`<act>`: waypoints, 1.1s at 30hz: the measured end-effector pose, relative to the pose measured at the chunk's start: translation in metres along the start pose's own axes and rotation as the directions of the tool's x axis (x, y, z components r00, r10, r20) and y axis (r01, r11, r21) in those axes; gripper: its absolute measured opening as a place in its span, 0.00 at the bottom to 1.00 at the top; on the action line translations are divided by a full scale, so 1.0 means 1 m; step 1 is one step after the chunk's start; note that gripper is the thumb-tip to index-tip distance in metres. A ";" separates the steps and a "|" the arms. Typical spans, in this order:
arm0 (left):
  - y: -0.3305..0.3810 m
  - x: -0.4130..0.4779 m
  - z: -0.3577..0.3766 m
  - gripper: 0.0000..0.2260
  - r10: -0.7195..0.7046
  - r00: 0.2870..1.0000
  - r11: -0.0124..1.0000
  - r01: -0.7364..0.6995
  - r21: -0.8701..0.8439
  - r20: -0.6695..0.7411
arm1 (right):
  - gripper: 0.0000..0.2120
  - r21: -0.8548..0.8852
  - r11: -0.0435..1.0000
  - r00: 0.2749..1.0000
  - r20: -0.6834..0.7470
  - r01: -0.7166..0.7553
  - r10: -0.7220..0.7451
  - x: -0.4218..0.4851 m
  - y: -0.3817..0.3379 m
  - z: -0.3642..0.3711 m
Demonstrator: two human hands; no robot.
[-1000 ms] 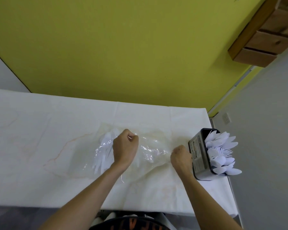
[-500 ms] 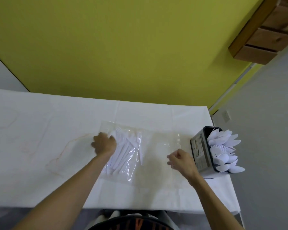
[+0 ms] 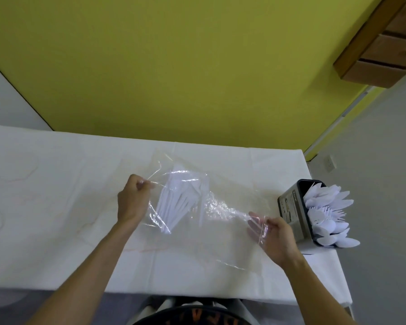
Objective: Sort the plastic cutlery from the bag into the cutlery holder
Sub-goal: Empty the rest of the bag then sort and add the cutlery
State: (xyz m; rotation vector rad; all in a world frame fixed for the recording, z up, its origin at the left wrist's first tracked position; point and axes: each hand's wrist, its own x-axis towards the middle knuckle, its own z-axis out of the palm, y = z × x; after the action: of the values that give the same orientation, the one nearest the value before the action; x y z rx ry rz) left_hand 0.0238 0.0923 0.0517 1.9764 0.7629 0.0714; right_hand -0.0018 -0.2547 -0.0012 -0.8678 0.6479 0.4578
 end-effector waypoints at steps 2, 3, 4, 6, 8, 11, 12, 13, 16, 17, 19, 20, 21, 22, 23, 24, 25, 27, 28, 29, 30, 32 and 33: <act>0.019 -0.011 -0.006 0.05 0.078 0.997 0.997 -0.078 -0.019 -0.025 | 0.13 0.189 0.981 0.998 0.041 -0.053 0.046 0.002 0.004 0.000; 0.028 -0.016 -0.007 0.05 0.111 0.993 0.994 -0.112 -0.015 -0.049 | 0.15 0.242 0.967 0.996 0.047 -0.083 0.074 0.004 0.006 0.001; 0.037 -0.022 -0.008 0.06 0.138 0.988 0.990 -0.139 -0.018 -0.074 | 0.15 0.263 0.958 0.994 0.032 -0.110 0.105 0.007 0.008 0.000; 0.053 -0.033 -0.007 0.08 0.183 0.976 0.982 -0.187 -0.022 -0.120 | 0.15 0.269 0.948 0.985 0.004 -0.167 0.172 0.015 0.011 0.001; 0.064 -0.040 -0.008 0.10 0.206 0.966 0.977 -0.211 -0.017 -0.159 | 0.18 0.219 0.954 0.976 -0.027 -0.203 0.214 0.022 0.012 0.003; 0.074 -0.045 -0.009 0.10 0.214 0.957 0.976 -0.219 -0.003 -0.195 | 0.19 -0.122 0.972 0.980 -0.027 -0.199 0.197 0.025 0.009 0.005; 0.077 -0.047 -0.009 0.10 0.216 0.956 0.976 -0.219 0.004 -0.199 | 0.21 -0.298 0.939 0.985 -0.016 -0.169 0.172 0.025 0.008 0.004; 0.080 -0.048 -0.010 0.10 0.217 0.955 0.975 -0.220 0.007 -0.201 | 0.22 -0.426 0.895 0.990 -0.001 -0.128 0.141 0.023 0.007 0.008; 0.087 -0.054 -0.010 0.10 0.229 0.951 0.972 -0.236 -0.009 -0.206 | 0.33 -0.575 0.818 0.999 -0.035 -0.029 0.011 0.022 0.009 0.020; 0.090 -0.056 -0.010 0.11 0.234 0.949 0.970 -0.244 -0.022 -0.212 | 0.38 -0.577 0.816 0.996 -0.080 -0.009 -0.046 0.021 0.012 0.025; 0.097 -0.060 -0.011 0.10 0.243 0.943 0.964 -0.260 -0.048 -0.229 | 0.39 -0.579 0.816 0.975 -0.175 0.010 -0.137 0.021 0.016 0.037; 0.099 -0.061 -0.013 0.10 0.246 0.939 0.962 -0.267 -0.058 -0.241 | 0.40 -0.587 0.810 0.961 -0.224 0.000 -0.162 0.021 0.017 0.043; 0.102 -0.061 -0.014 0.10 0.249 0.935 0.960 -0.273 -0.064 -0.252 | 0.43 -0.596 0.803 0.944 -0.275 -0.020 -0.181 0.021 0.019 0.050; 0.104 -0.061 -0.015 0.09 0.250 0.933 0.959 -0.276 -0.067 -0.260 | 0.48 -0.611 0.789 0.922 -0.335 -0.057 -0.192 0.021 0.020 0.055; 0.104 -0.061 -0.016 0.09 0.248 0.932 0.959 -0.275 -0.069 -0.265 | 0.53 -0.641 0.764 0.900 -0.376 -0.080 -0.221 0.023 0.022 0.060; 0.104 -0.061 -0.018 0.09 0.243 0.933 0.960 -0.270 -0.071 -0.267 | 0.56 -0.665 0.740 0.888 -0.398 -0.105 -0.232 0.027 0.024 0.066; 0.104 -0.060 -0.019 0.09 0.237 0.934 0.961 -0.265 -0.074 -0.269 | 0.61 -0.663 0.737 0.882 -0.416 -0.129 -0.220 0.032 0.026 0.071; 0.102 -0.058 -0.022 0.10 0.231 0.932 0.962 -0.261 -0.075 -0.280 | 0.72 -0.627 0.754 0.867 -0.470 -0.196 -0.166 0.038 0.031 0.083; 0.100 -0.056 -0.023 0.10 0.234 0.929 0.962 -0.263 -0.070 -0.285 | 0.72 -0.642 0.735 0.859 -0.483 -0.218 -0.167 0.041 0.035 0.085; 0.098 -0.053 -0.024 0.09 0.239 0.928 0.963 -0.265 -0.057 -0.286 | 0.71 -0.665 0.713 0.849 -0.492 -0.222 -0.194 0.045 0.038 0.085; 0.094 -0.048 -0.026 0.09 0.244 0.928 0.964 -0.263 -0.031 -0.283 | 0.68 -0.687 0.690 0.843 -0.494 -0.227 -0.214 0.047 0.041 0.085; 0.084 -0.038 -0.027 0.08 0.256 0.928 0.966 -0.255 0.040 -0.271 | 0.63 -0.712 0.678 0.836 -0.476 -0.184 -0.273 0.047 0.046 0.083; 0.077 -0.032 -0.026 0.09 0.270 0.924 0.963 -0.257 0.085 -0.270 | 0.61 -0.707 0.693 0.830 -0.467 -0.143 -0.305 0.046 0.049 0.080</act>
State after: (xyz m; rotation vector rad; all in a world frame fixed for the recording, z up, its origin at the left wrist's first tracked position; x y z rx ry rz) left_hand 0.0258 0.0705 0.1362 2.1315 0.6749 0.5071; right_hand 0.0279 -0.1566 -0.0215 -1.8410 0.9803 0.3678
